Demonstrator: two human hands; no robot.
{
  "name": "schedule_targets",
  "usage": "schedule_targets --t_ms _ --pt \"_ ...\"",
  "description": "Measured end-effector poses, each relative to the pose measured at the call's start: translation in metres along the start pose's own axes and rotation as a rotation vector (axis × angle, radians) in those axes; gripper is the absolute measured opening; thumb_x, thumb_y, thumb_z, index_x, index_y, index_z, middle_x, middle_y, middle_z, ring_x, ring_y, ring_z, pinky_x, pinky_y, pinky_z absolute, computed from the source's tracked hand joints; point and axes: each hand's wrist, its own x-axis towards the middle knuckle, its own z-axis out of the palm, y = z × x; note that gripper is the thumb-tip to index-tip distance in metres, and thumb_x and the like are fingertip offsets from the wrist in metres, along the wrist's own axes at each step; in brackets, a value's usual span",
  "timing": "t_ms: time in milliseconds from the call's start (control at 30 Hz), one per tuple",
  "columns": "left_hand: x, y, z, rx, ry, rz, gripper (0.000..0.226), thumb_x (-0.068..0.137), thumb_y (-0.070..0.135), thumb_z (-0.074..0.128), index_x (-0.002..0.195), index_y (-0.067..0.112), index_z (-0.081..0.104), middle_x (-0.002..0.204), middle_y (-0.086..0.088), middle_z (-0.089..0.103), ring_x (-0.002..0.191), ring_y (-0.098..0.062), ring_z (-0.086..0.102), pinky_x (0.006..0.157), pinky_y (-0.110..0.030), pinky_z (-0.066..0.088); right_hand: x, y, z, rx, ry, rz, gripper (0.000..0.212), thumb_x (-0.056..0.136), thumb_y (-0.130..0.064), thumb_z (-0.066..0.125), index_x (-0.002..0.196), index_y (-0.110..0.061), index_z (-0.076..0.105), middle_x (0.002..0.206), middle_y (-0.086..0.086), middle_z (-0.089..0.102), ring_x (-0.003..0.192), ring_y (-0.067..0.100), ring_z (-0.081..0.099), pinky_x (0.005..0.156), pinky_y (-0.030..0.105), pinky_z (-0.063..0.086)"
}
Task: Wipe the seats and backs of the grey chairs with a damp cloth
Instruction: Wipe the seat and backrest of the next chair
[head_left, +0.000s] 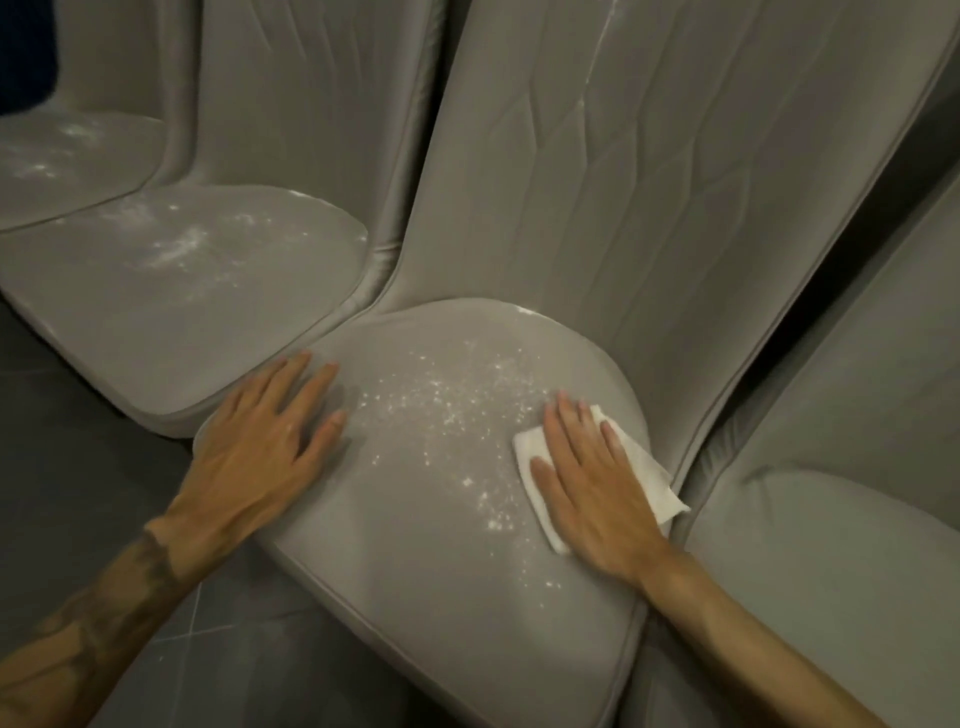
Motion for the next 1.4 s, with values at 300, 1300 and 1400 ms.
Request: schedule_targets --t_ms 300,1300,1400 --pt "0.022 -0.003 0.013 -0.02 -0.12 0.128 0.073 0.104 0.06 0.021 0.167 0.022 0.026 0.174 -0.007 0.021 0.161 -0.028 0.022 0.131 -0.041 0.01 0.054 0.009 -0.02 -0.044 0.059 0.287 0.061 0.111 -0.041 0.026 0.165 -0.014 0.015 0.174 0.005 0.006 0.162 0.022 0.002 0.132 0.043 0.008" --pt "0.025 -0.037 0.019 -0.144 0.038 0.236 0.071 0.103 0.058 0.028 0.162 0.019 0.039 0.169 -0.01 0.034 0.156 -0.029 0.033 0.129 -0.046 0.023 0.04 -0.005 -0.023 -0.195 -0.067 0.367 0.069 0.106 -0.054 0.009 0.166 -0.019 0.01 0.174 0.005 0.008 0.161 0.023 0.008 0.131 0.044 0.011" --pt "0.025 -0.036 0.021 -0.132 0.07 0.25 0.07 0.103 0.054 0.03 0.159 0.014 0.044 0.165 -0.014 0.041 0.152 -0.032 0.038 0.128 -0.047 0.028 0.045 -0.028 -0.02 -0.139 -0.038 0.395 0.06 0.11 -0.046 0.017 0.165 -0.023 0.011 0.174 0.002 0.009 0.161 0.024 0.009 0.13 0.046 0.009"
